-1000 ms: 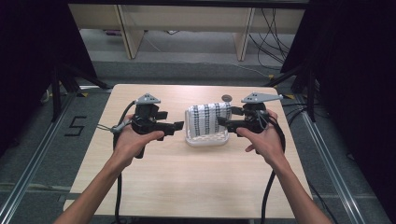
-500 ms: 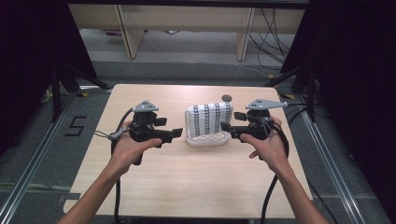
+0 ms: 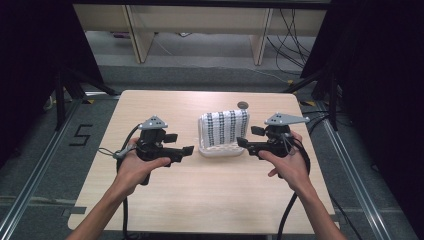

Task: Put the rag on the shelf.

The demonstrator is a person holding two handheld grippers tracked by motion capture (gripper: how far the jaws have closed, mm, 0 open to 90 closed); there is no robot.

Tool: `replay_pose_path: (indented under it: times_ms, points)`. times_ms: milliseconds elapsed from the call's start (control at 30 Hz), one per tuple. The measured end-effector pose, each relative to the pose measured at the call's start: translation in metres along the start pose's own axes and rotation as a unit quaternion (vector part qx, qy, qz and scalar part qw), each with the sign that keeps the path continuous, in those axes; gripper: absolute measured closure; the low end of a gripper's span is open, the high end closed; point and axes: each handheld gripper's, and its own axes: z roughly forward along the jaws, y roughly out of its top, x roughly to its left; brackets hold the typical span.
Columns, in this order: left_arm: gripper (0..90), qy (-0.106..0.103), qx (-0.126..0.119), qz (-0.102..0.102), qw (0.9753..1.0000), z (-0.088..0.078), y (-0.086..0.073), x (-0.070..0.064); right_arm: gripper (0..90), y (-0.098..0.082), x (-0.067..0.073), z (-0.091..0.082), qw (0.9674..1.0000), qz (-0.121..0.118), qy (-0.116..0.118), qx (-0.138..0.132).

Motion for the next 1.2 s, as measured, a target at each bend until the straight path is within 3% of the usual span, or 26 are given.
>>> replay_pose_path:
  times_ms: [333,533,633,800,867,900,1033,1200]
  points:
    - [23.4,-0.006,0.006,0.007,0.9999,-0.005,-0.016,-0.002,31.4,-0.011,0.004,-0.005,0.9999,0.003,0.007,0.009]
    - [19.4,-0.004,0.014,0.013,0.9998,-0.004,-0.026,-0.002,25.3,-0.02,0.004,-0.005,0.9999,0.004,0.013,0.001]
    - [18.3,-0.003,0.014,0.01,0.9998,-0.004,-0.033,0.0,21.9,-0.023,0.005,-0.005,0.9997,0.017,0.013,0.012]
    - [17.3,-0.001,0.016,0.01,0.9998,-0.006,-0.039,0.0,21.4,-0.029,0.003,-0.005,0.9998,0.008,0.014,0.007]
    - [17.2,0.0,0.016,0.013,0.9998,-0.007,-0.042,0.0,21.5,-0.034,0.005,-0.007,0.9995,0.023,0.013,0.016]
    - [17.2,0.002,0.014,0.011,0.9998,-0.007,-0.046,-0.001,21.5,-0.036,0.002,-0.005,1.0,0.006,0.007,0.002]
    - [17.1,-0.001,0.018,0.019,0.9997,-0.008,-0.052,-0.002,21.6,-0.042,0.003,-0.009,0.9996,0.02,0.011,0.015]
    - [17.0,0.004,0.018,0.023,0.9996,-0.009,-0.058,-0.005,21.7,-0.047,0.002,-0.01,0.9998,0.011,0.013,0.008]
